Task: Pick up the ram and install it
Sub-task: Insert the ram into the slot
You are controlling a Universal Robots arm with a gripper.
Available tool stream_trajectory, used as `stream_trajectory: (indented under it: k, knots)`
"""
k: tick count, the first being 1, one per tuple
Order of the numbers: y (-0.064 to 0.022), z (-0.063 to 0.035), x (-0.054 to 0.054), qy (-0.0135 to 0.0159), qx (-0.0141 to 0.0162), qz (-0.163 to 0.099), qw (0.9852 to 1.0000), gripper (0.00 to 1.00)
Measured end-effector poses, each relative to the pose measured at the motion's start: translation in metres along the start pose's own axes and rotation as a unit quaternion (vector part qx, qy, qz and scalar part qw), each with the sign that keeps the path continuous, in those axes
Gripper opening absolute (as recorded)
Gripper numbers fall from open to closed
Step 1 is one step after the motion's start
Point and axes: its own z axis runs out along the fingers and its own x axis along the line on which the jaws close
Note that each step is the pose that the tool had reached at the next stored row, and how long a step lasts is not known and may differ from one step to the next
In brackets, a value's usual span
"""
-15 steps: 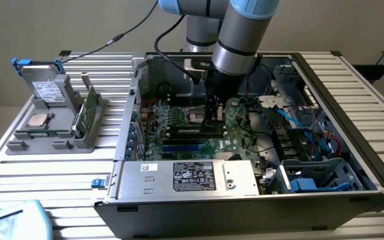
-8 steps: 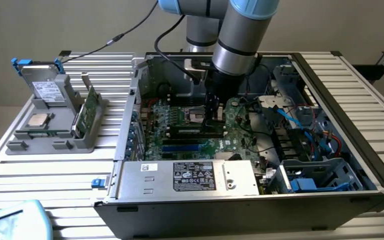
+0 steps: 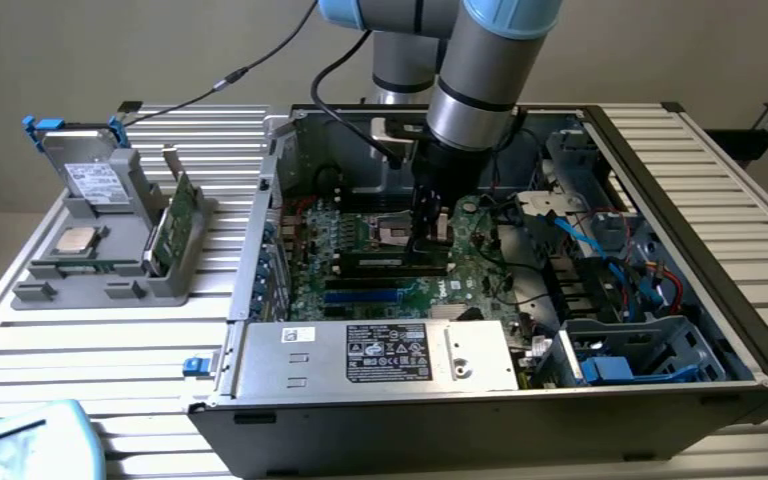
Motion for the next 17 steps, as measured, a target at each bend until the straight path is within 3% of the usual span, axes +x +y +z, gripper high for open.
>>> stream_trajectory:
  k: [17]
  knots:
    - [0.0015,0.0011,-0.0003,0.0029,-0.0001,0.001,1.0,0.13]
